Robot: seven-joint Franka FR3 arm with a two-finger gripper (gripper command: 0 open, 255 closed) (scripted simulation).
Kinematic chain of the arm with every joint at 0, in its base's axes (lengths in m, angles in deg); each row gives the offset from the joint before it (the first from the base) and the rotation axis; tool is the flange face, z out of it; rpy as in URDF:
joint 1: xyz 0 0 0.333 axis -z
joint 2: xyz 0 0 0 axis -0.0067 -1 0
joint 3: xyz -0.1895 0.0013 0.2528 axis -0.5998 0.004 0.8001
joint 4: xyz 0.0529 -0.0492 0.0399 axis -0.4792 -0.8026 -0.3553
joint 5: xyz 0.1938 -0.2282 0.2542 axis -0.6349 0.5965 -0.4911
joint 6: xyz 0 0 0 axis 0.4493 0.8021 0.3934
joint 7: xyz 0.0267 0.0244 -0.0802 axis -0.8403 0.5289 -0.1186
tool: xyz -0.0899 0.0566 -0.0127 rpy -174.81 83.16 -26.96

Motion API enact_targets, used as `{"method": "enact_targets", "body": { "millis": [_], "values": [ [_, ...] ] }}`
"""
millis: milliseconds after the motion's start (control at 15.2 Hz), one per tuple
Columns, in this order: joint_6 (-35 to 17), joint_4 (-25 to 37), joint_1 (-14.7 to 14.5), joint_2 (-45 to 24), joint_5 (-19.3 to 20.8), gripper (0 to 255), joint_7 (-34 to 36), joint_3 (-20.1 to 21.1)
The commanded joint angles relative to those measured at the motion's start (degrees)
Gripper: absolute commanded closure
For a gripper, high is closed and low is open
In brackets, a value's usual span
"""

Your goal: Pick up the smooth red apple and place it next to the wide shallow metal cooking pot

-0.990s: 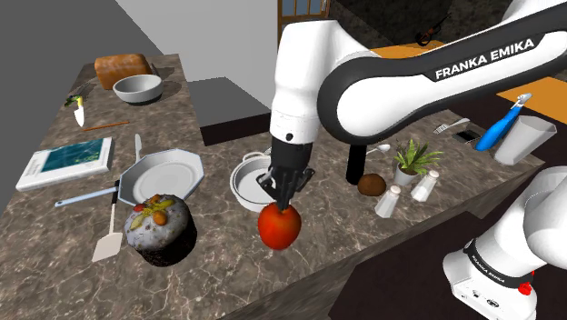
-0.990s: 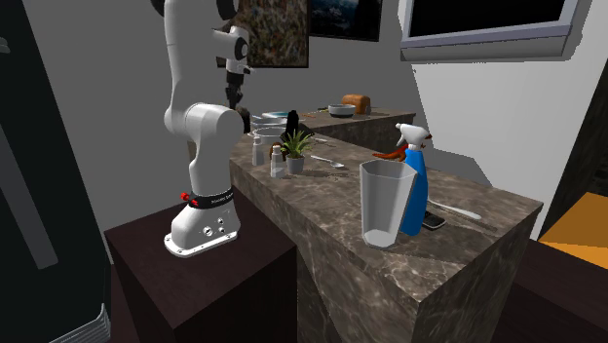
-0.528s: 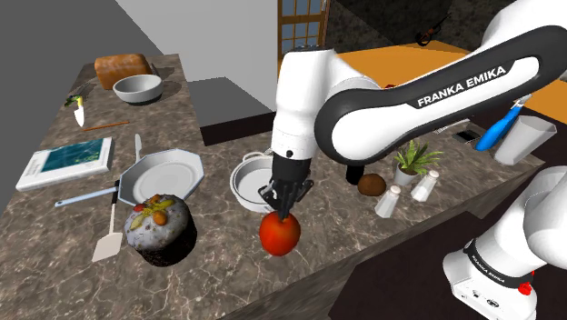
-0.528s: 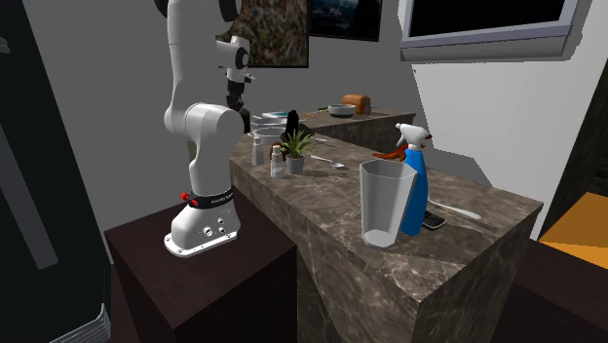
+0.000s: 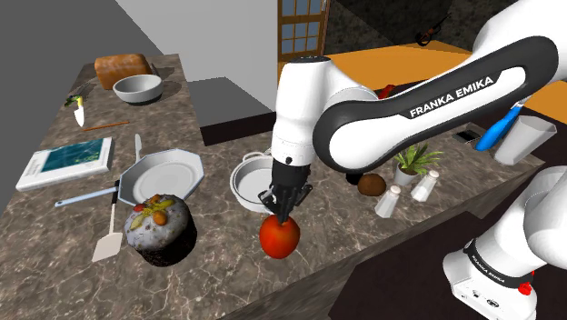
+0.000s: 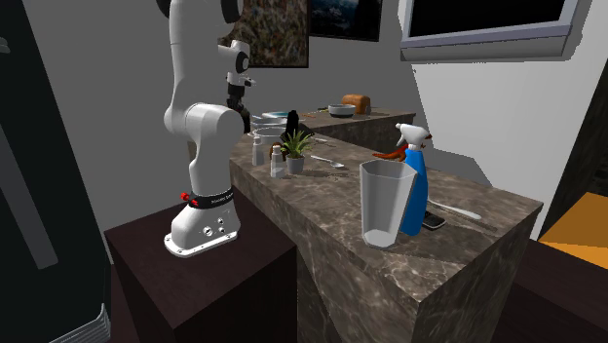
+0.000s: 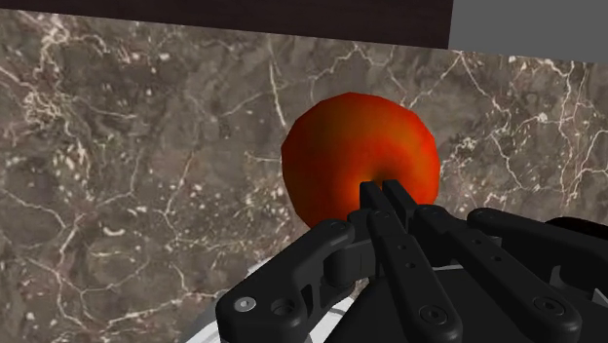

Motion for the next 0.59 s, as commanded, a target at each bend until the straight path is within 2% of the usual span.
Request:
{"method": "enact_targets", "body": {
  "millis": [0,66,132,462,528],
  "values": [
    [0.0,0.0,0.0,0.0,0.0,255,0.0,0.0],
    [0.0,0.0,0.0,0.0,0.0,255,0.0,0.0],
    [0.0,0.0,0.0,0.0,0.0,0,0.0,0.0],
    [0.0,0.0,0.0,0.0,0.0,0,0.0,0.0],
    [1.9,0.9,0.3,1.1,-0.5,0,-0.4,-0.2]
  ]
}}
